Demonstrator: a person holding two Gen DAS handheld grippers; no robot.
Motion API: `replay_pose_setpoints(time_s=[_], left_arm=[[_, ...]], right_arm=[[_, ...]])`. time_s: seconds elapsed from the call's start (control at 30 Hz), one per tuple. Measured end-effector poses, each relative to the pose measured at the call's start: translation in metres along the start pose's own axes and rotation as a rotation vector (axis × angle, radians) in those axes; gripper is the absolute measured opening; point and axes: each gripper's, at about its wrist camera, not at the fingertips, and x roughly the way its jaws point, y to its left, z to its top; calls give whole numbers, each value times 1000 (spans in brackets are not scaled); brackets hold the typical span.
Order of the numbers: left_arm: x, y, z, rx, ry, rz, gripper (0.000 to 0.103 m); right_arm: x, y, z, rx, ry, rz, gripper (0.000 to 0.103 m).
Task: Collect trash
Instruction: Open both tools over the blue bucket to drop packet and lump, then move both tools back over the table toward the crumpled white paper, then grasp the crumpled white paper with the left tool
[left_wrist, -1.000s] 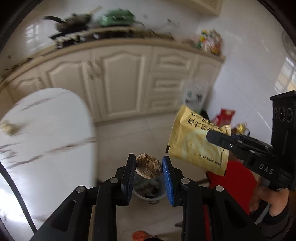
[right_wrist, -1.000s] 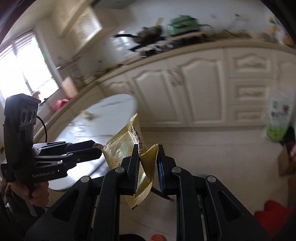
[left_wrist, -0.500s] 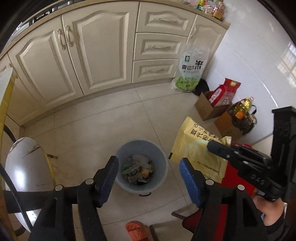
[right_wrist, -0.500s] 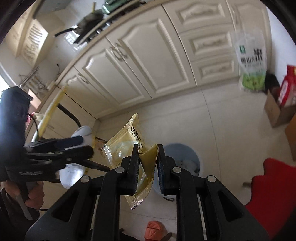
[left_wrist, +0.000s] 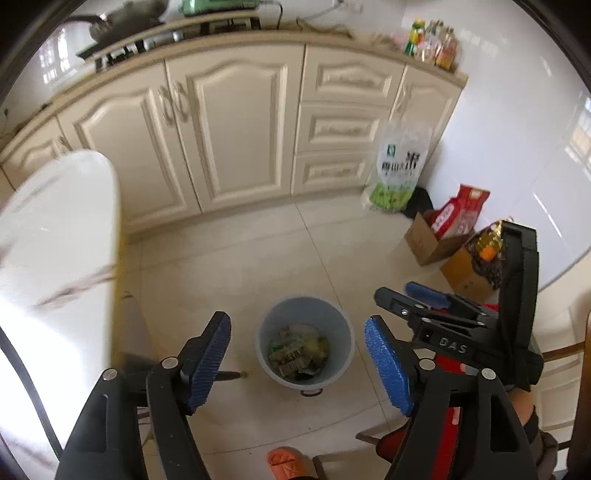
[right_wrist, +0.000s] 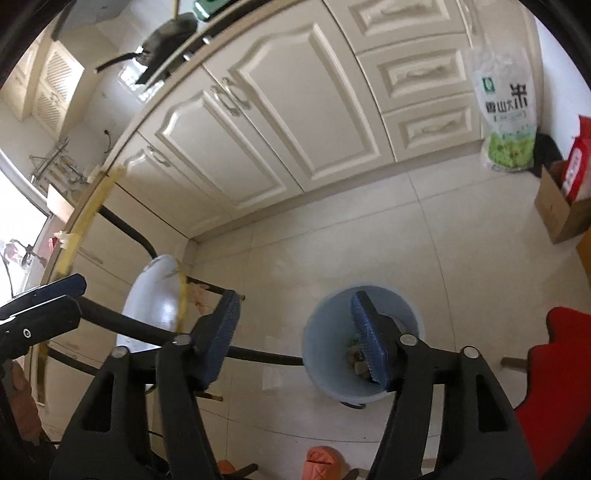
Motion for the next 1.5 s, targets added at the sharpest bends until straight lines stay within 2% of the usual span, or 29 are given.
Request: replay_pose_setpoints(time_s=[0.1,0.2,0.3,0.4,0.53,0.63,0.7,0.8,0.93,1.03,1.1,1.23,1.37,1.5], left_arm=[[-49,2,-19,5,-72,16,78],[-101,4,-37,-14,-152,52,85],[-154,13,-59,-25,-227,120,92],[-200,23,-80,-37,-287,194,97],[-251,42,-111,-64,-346,282,97],[-282,61,-132,-113,-349,319,98],[-300,68,-138,-164,-353,356,99],[-318,92,-136,-216,-348,374,100],[-315,127,-107,-276,-328,465,100],[-299,157,-93,-331,-294,475,100],[-276,177,-81,-363,-245,460,100],[-233,217,-71,-428,-193,467,100],[-190,258,-68,-540,-140,415,98],[-155,295,-64,-595,-98,454,97]], right_arm=[[-33,29,5,-44,-56,13,78],[-72,70,9,-108,-128,32,95],[-104,119,10,-182,-189,61,97],[-126,169,11,-251,-230,80,103],[-136,226,12,-334,-254,113,103],[-132,269,15,-383,-254,144,103],[-126,289,18,-401,-248,158,103],[-108,315,25,-424,-224,187,103],[-79,338,35,-444,-194,215,103],[-49,346,47,-435,-157,236,103],[-31,347,53,-432,-135,245,103],[-4,337,54,-444,-103,241,103],[24,318,59,-431,-80,225,103],[42,292,61,-404,-63,219,103]])
